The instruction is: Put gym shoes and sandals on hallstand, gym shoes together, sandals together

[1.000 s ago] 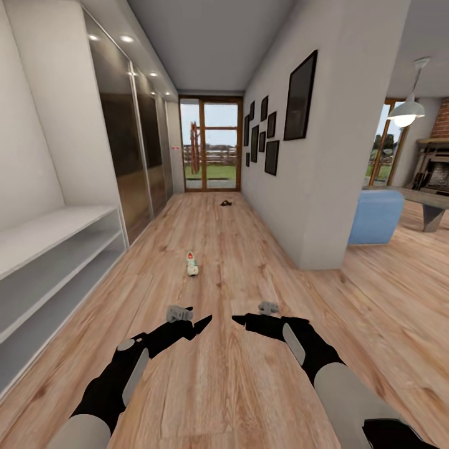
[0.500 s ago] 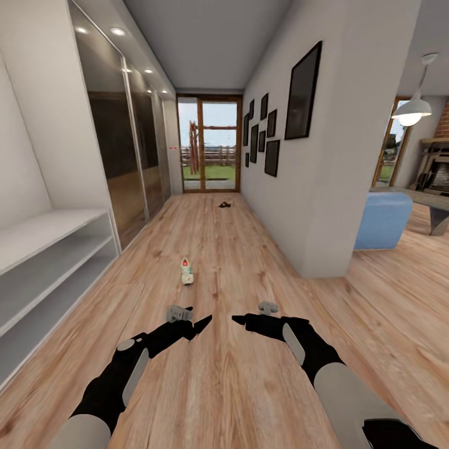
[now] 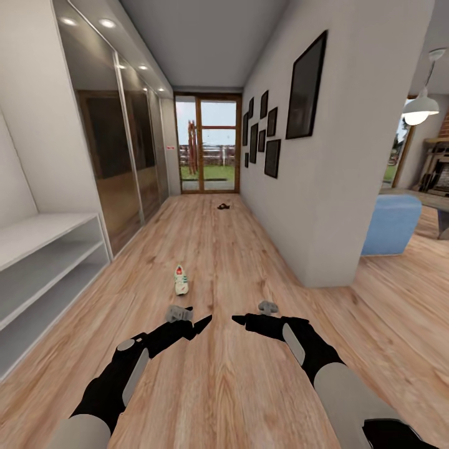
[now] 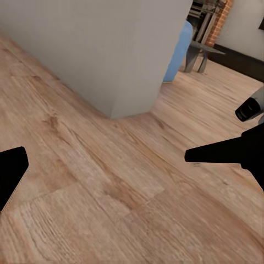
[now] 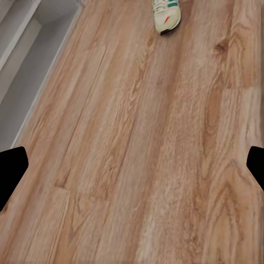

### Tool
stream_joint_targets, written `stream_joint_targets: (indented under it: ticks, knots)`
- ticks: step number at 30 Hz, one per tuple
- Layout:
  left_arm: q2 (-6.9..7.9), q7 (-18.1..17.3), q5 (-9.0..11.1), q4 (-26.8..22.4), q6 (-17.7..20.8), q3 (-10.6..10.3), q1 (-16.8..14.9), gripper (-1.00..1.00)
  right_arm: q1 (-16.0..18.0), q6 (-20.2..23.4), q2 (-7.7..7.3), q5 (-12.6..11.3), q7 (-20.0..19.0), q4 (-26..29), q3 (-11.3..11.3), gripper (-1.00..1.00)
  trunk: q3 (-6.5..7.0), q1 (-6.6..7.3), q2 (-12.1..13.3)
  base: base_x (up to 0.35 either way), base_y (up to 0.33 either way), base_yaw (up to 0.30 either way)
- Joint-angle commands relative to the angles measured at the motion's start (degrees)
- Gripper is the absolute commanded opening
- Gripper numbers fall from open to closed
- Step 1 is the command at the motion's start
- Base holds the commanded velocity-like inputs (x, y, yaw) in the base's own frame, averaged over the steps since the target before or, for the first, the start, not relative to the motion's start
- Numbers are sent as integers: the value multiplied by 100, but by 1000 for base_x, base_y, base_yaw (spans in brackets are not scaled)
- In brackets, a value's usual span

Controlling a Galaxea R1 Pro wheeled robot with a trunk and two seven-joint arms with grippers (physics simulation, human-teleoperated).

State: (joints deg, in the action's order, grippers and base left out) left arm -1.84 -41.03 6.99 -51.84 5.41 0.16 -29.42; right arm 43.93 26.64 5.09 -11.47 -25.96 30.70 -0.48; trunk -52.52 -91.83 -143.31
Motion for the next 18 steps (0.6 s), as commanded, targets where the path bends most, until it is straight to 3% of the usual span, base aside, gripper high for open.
stream_joint_targets:
  ticks: [1, 18]
  knots:
    - [0, -19, 57, -1, 57, 2, -3, 100, 2, 43, 1, -40, 3, 7, -5, 100, -6, -2, -2, 349, -72, 0]
    - [-4, -19, 57, -1, 57, 2, -3, 100, 2, 39, 1, -20, 3, 5, 0, 100, -6, -2, -2, 349, -72, 0]
